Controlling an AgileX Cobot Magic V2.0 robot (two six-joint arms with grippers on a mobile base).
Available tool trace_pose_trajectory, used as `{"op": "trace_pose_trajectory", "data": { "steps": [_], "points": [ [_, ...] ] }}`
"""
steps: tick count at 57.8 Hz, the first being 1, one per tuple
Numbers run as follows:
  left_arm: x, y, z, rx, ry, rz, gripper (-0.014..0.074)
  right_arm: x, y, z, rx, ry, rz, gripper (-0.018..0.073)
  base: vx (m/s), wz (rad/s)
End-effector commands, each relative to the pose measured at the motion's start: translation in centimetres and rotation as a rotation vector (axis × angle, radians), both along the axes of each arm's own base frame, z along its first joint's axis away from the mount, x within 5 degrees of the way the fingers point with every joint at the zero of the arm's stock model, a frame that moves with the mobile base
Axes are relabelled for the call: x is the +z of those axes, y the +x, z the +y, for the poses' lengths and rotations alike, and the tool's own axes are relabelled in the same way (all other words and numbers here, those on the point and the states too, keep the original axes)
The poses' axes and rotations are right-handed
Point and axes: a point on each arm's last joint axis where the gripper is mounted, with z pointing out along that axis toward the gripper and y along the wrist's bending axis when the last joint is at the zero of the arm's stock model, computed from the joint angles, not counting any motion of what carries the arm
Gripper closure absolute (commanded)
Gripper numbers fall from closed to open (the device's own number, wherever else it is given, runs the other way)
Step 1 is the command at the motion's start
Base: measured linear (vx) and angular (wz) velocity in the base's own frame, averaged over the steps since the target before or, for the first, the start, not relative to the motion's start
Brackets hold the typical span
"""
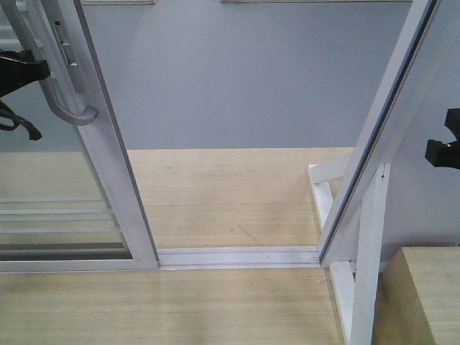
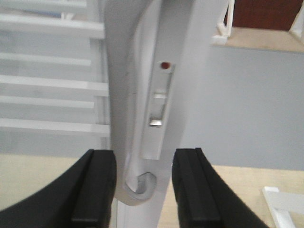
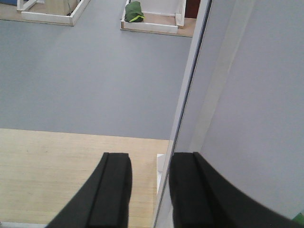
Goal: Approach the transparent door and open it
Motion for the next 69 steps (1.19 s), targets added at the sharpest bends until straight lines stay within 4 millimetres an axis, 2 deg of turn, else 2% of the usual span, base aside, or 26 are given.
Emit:
{"op": "trace_pose_trajectory", "data": {
  "steps": [1,12,20,30,37,43,47,52,57,60,69],
  "points": [
    [3.9,-3.0,-0.1,0.004,-0.015,-0.204,0.0192,1.5,0.1,0.2,0.03,-0.005,-0.086,0.0264,0.0,0.0],
    [6.3,-8.6,0.0,0.003,-0.017,-0.33,0.0192,1.5,0.1,0.2,0.03,-0.005,-0.086,0.0264,0.0,0.0],
    [7.1,-12.3,0.0,-0.001,-0.019,-0.361,0.0192,1.5,0.1,0.2,0.03,-0.005,-0.086,0.0264,0.0,0.0],
    [8.1,-14.8,0.0,-0.003,-0.02,-0.417,0.0192,1.5,0.1,0.2,0.03,-0.005,-0.086,0.0264,0.0,0.0],
    [8.6,-15.6,0.1,-0.005,0.019,-0.441,0.0197,1.5,0.1,0.2,0.03,-0.005,-0.086,0.0264,0.0,0.0],
    [8.6,-16.6,0.1,-0.006,0.046,-0.463,0.0223,1.5,0.1,0.2,0.03,-0.004,-0.087,0.0264,0.0,0.0],
    [8.7,-18.1,0.1,-0.004,0.038,-0.507,0.0266,1.5,0.1,0.2,0.03,-0.004,-0.086,0.0264,0.0,0.0],
    [8.2,-20.3,0.1,-0.003,0.039,-0.563,0.0367,1.5,0.1,0.2,0.03,-0.004,-0.086,0.0264,0.0,0.0],
    [6.9,-22.7,0.1,-0.005,0.069,-0.612,0.0537,1.5,0.1,0.2,0.03,-0.004,-0.087,0.0264,0.0,0.0],
    [5.7,-24.0,0.1,-0.006,0.094,-0.633,0.0605,1.5,0.1,0.2,0.03,-0.004,-0.087,0.0264,0.0,0.0],
    [2.0,-26.5,0.1,-0.011,0.062,-0.686,0.0603,1.5,0.1,0.2,0.03,-0.004,-0.087,0.0264,0.0,0.0]
  ]
}}
